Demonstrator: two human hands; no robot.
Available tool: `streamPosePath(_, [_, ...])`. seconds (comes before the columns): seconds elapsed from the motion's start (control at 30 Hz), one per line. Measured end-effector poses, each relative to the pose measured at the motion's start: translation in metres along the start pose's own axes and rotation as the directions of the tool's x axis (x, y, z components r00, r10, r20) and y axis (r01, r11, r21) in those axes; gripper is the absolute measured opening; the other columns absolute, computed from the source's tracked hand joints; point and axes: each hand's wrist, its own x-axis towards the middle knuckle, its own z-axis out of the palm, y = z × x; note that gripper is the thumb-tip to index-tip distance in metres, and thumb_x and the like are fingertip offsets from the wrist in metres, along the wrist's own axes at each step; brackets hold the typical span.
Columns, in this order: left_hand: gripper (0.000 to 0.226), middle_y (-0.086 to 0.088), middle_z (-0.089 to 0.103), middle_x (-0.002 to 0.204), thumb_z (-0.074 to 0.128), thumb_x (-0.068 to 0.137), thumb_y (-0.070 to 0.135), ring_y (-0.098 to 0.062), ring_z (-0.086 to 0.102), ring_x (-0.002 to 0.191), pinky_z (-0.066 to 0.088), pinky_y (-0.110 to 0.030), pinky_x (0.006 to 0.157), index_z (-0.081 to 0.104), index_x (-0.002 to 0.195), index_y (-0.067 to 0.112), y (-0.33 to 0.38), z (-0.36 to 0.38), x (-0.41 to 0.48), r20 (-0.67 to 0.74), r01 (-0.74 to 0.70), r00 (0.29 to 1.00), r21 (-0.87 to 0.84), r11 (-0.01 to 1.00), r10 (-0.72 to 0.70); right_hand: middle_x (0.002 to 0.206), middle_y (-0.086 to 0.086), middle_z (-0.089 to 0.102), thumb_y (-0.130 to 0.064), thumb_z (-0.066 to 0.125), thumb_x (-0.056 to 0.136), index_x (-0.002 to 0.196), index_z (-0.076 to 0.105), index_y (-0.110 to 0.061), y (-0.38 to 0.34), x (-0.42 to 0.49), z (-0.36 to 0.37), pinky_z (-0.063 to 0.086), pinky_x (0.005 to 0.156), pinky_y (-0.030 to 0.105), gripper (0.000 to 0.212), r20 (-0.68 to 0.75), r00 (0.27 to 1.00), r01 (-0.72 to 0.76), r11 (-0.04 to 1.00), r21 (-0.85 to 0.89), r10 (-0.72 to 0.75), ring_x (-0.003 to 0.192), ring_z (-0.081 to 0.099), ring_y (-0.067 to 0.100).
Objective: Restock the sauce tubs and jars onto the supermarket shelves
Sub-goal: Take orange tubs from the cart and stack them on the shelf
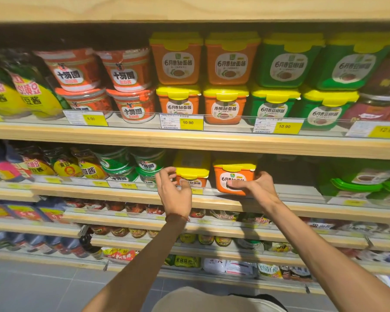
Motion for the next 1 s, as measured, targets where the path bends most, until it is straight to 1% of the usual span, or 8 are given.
streamPosePath(0.07, [0.032,-0.006,0.060,0.105,0.060,0.086,-0.015,-0.020,0.061,0.089,0.050,-0.010,0.070,0.058,0.110,0.005,0.013,0.008,-0.002,0.209,0.081,0.976,-0.108,0.991,-0.057,0.109,0.004,0.069,-0.015,0.095,0.064,0.122,0.051,-0.011,0.000,-0.003,-0.002,0.054,0.073,0.024,0.073,0.005,1.000,0.017,1.000,0.026,-0.017,0.096,0.069,0.015])
streamPosePath(0.17, [0.039,-0.004,0.065,0.123,0.062,0.093,-0.006,-0.019,0.065,0.109,0.056,-0.016,0.083,0.056,0.129,0.005,0.030,0.030,-0.008,0.542,0.202,0.830,-0.069,0.977,-0.133,0.111,0.002,0.069,-0.014,0.095,0.065,0.120,0.048,-0.013,0.002,-0.005,-0.005,0.053,0.071,0.019,0.072,0.024,0.999,0.036,0.998,0.047,-0.037,0.096,0.068,0.012])
streamPosePath(0.23, [0.037,-0.004,0.065,0.127,0.059,0.095,-0.004,-0.019,0.064,0.112,0.056,-0.029,0.095,0.055,0.131,0.004,0.036,0.044,-0.010,0.613,0.262,0.763,-0.004,0.965,-0.204,0.114,0.003,0.068,-0.017,0.094,0.067,0.125,0.048,-0.011,0.003,-0.005,-0.007,0.052,0.071,0.018,0.074,0.054,0.998,0.037,0.999,0.021,-0.038,0.099,0.067,0.013])
streamPosePath(0.4, [0.034,-0.012,0.069,0.123,0.063,0.093,-0.006,-0.019,0.066,0.111,0.055,-0.027,0.096,0.060,0.126,0.000,0.036,0.053,-0.013,0.561,0.229,0.805,0.007,0.973,-0.193,0.117,0.006,0.068,-0.021,0.092,0.072,0.128,0.050,-0.008,0.002,-0.001,-0.014,0.054,0.070,0.017,0.071,0.137,0.989,0.065,0.994,-0.086,-0.052,0.101,0.068,0.014])
streamPosePath(0.53, [0.038,-0.010,0.069,0.127,0.069,0.092,0.001,-0.021,0.065,0.120,0.052,-0.035,0.104,0.062,0.129,0.002,0.035,0.061,-0.018,0.488,0.223,0.850,0.009,0.975,-0.199,0.110,0.006,0.074,-0.033,0.087,0.079,0.118,0.063,-0.010,0.005,0.014,-0.016,0.063,0.082,0.036,0.051,0.145,0.987,0.107,0.967,-0.230,-0.075,0.096,0.073,0.019])
streamPosePath(0.63, [0.032,-0.009,0.068,0.128,0.069,0.094,0.006,-0.019,0.063,0.122,0.051,-0.029,0.103,0.066,0.125,0.000,0.037,0.070,-0.015,0.420,0.194,0.884,0.074,0.978,-0.207,0.099,0.007,0.076,-0.043,0.079,0.086,0.103,0.071,-0.008,-0.003,0.023,-0.016,0.058,0.080,0.033,0.040,0.116,0.991,0.097,0.939,-0.329,-0.061,0.090,0.072,0.019])
streamPosePath(0.83, [0.017,-0.009,0.073,0.112,0.064,0.098,0.013,-0.021,0.069,0.109,0.056,-0.038,0.098,0.067,0.111,0.002,0.023,0.073,-0.011,0.360,0.150,0.910,0.175,0.973,-0.205,0.089,0.010,0.077,-0.059,0.081,0.077,0.093,0.076,-0.004,0.000,0.032,-0.005,0.060,0.081,0.039,0.057,0.025,0.998,0.063,0.915,-0.399,-0.058,0.084,0.073,0.025])
streamPosePath(1.0, [0.014,-0.008,0.072,0.112,0.061,0.099,0.008,-0.023,0.067,0.108,0.054,-0.037,0.099,0.068,0.111,0.004,0.021,0.073,-0.014,0.340,0.104,0.924,0.214,0.971,-0.174,0.076,0.012,0.074,-0.055,0.084,0.076,0.079,0.073,-0.001,0.000,0.031,0.002,0.047,0.059,0.027,0.055,-0.038,0.997,0.037,0.881,-0.471,-0.062,0.074,0.072,0.024])
